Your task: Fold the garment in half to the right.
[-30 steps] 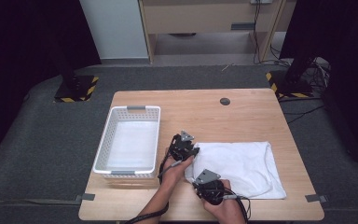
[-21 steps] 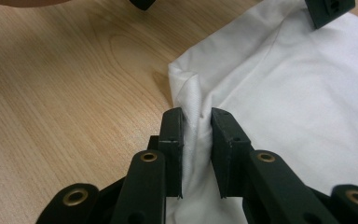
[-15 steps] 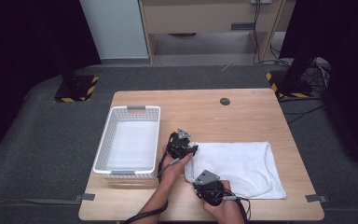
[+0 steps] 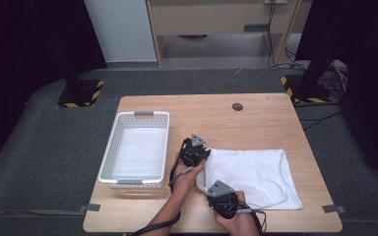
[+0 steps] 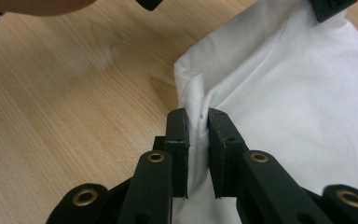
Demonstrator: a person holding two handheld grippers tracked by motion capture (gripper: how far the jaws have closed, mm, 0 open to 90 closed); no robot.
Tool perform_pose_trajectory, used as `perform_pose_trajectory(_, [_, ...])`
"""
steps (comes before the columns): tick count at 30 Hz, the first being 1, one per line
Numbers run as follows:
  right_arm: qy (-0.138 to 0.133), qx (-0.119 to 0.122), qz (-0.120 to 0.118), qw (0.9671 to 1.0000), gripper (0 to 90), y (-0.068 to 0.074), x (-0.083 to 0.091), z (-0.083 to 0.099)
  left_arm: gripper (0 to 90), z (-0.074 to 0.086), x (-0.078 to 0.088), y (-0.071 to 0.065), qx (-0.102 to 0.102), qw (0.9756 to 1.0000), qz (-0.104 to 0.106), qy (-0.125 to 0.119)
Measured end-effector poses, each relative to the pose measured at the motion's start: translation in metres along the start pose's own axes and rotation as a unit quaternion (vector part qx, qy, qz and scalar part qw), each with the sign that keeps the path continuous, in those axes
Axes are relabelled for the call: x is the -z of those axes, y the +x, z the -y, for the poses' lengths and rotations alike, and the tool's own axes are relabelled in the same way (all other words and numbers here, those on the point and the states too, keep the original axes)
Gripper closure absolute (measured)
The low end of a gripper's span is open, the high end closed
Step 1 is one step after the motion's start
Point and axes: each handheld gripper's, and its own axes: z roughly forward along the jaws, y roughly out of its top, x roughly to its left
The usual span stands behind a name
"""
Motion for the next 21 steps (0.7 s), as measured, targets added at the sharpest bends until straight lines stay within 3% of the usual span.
perform_pose_trajectory(11, [-0.024,-0.003,0.006,0.9997,80.1,-0.006,0.032,-0.009,80.5,-0.017,0.020,-0.007,0.001,0.9996,0.017,-0.023])
perform_pose_trajectory(21, [-0.032,0.000,0.002,0.9995,80.1,-0.002,0.042,-0.021,80.4,-0.027,0.034,-0.008,0.009,0.9990,0.026,-0.035])
